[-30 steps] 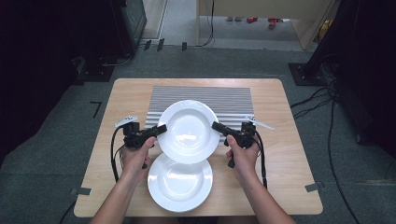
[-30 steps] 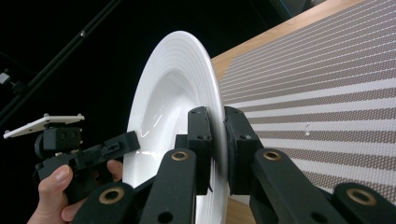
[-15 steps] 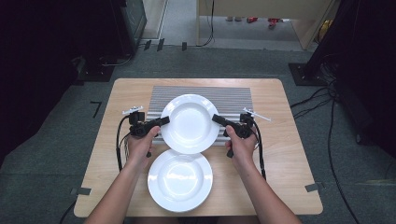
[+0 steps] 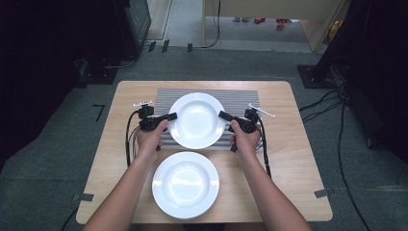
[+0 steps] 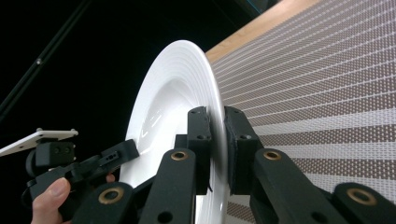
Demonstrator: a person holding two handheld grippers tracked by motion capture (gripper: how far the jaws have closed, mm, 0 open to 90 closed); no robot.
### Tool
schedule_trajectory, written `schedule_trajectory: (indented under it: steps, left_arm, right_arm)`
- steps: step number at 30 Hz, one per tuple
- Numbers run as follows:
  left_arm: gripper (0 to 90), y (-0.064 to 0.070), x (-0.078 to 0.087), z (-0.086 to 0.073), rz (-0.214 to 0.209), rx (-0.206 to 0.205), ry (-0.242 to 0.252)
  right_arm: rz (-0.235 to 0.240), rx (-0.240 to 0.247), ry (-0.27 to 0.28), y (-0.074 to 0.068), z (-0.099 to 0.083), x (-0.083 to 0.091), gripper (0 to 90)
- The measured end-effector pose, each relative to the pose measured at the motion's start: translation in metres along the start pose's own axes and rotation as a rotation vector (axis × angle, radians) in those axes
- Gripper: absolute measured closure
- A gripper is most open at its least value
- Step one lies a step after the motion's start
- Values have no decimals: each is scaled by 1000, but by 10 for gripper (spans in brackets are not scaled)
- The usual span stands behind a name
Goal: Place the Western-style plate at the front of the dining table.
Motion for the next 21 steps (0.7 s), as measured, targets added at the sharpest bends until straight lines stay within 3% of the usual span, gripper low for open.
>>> schedule_trajectory:
  steps: [5, 8, 16, 21]
  left_arm:
    - [733, -10, -8, 4, 23, 35, -7]
    - [748, -14, -13, 7, 14, 99, -2]
    - [748, -13, -36, 13, 52, 84, -41]
    - [745, -10, -52, 13, 52, 71, -62]
  right_arm:
    - [-18, -47, 2, 11, -2, -13, 826]
    - [-42, -68, 5, 18, 0, -20, 817]
    - [-64, -141, 36, 38, 9, -27, 815]
    - [-89, -169, 62, 52, 17, -24, 815]
Point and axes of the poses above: each handheld gripper's, and its own axes: x roughly backward along the jaws, z roughly out of its top, y roughly to its right, the point moved 9 cm from there along -x, roughly forward along the jaws, and after that the axes turned 5 degrees about -x, right-handed, at the moved point
